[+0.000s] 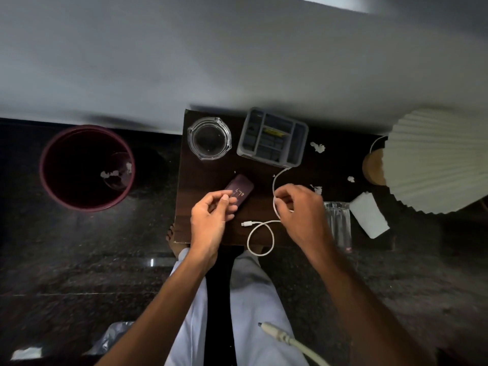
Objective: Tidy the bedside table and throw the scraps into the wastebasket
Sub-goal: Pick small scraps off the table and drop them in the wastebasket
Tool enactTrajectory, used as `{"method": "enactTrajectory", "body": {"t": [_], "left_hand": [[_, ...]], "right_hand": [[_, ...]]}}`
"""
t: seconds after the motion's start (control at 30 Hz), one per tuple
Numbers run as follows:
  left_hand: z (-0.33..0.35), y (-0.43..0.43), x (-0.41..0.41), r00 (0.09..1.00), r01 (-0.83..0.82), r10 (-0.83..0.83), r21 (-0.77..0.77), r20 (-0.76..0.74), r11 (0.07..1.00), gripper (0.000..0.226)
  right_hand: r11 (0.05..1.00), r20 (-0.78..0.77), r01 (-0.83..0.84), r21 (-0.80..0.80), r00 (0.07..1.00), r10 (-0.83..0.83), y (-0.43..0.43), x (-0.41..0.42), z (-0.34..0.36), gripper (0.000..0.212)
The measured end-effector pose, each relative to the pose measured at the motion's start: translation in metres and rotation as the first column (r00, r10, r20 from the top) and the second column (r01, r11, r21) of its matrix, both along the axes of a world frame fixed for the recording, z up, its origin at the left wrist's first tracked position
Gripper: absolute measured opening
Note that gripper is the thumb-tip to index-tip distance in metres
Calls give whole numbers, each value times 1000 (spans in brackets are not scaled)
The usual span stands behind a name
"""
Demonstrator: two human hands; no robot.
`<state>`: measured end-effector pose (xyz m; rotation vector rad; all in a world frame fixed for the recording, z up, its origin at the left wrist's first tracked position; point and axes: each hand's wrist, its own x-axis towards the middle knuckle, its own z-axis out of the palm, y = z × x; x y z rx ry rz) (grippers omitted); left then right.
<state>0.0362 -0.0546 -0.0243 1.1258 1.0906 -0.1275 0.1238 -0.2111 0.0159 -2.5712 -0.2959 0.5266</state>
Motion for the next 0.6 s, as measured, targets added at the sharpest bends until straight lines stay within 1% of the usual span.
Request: {"method": "enactTrajectory", "body": {"t": [0.1, 0.2, 0.33, 0.5, 0.6], "left_hand": [[1, -4, 8, 1000, 9, -9, -11, 23, 1000, 17], [1, -12, 16, 999, 12, -11, -11, 37, 1000, 17], [0, -24, 25, 999, 16, -15, -8, 47, 1000, 20], [2, -33, 32, 998, 20, -19, -26, 62, 999, 17], [2, -34, 34, 998, 1, 1, -30, 56, 1000, 16]], "right_hand": [[996, 17, 55, -64, 998, -54, -24, 22, -7, 15], [986, -3, 47, -161, 999, -49, -51, 43, -19, 22], [958, -89, -60, -280, 995, 37, -79, 71, -34, 31], [933, -180, -161, -321, 978, 107, -86, 90, -46, 35], [904, -274, -238, -355, 951, 143, -83, 92, -54, 41]]}}
